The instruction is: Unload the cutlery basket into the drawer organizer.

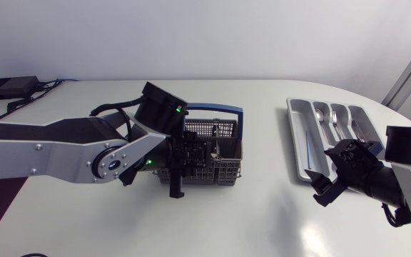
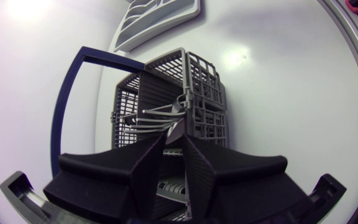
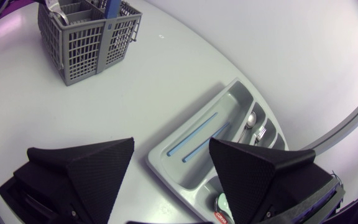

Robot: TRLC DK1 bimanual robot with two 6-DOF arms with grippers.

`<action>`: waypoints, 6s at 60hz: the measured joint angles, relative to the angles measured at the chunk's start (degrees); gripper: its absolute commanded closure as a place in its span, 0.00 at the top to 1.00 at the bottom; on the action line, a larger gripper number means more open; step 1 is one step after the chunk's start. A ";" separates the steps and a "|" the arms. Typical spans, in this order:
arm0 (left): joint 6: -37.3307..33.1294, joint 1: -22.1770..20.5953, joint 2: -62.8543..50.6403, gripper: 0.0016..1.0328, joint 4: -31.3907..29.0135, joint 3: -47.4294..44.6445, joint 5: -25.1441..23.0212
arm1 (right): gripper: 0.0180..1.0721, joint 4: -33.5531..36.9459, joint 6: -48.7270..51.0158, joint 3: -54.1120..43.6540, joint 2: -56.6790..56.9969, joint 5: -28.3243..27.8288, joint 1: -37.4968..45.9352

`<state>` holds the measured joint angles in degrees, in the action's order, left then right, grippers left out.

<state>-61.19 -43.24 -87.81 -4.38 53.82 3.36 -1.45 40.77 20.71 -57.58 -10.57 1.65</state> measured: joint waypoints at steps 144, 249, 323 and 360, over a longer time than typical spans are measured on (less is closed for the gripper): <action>20.31 2.34 25.83 0.03 -5.66 1.60 0.46 | 0.83 9.03 -22.84 6.10 5.60 0.98 -33.81; 61.22 4.17 -3.02 0.12 -32.37 30.88 -21.07 | 0.07 -18.08 -11.76 10.82 -9.42 28.87 -46.91; 55.91 13.55 3.15 0.64 -26.56 34.34 -21.07 | 0.08 -1.18 -0.22 3.43 2.21 -13.51 -5.53; 47.58 11.72 7.08 0.64 -26.62 21.53 -14.38 | 0.09 14.73 35.15 17.64 -20.46 -20.65 28.52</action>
<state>-13.61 -31.53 -80.73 -31.00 75.35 -11.03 13.28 75.92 38.35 -78.04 -31.22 30.17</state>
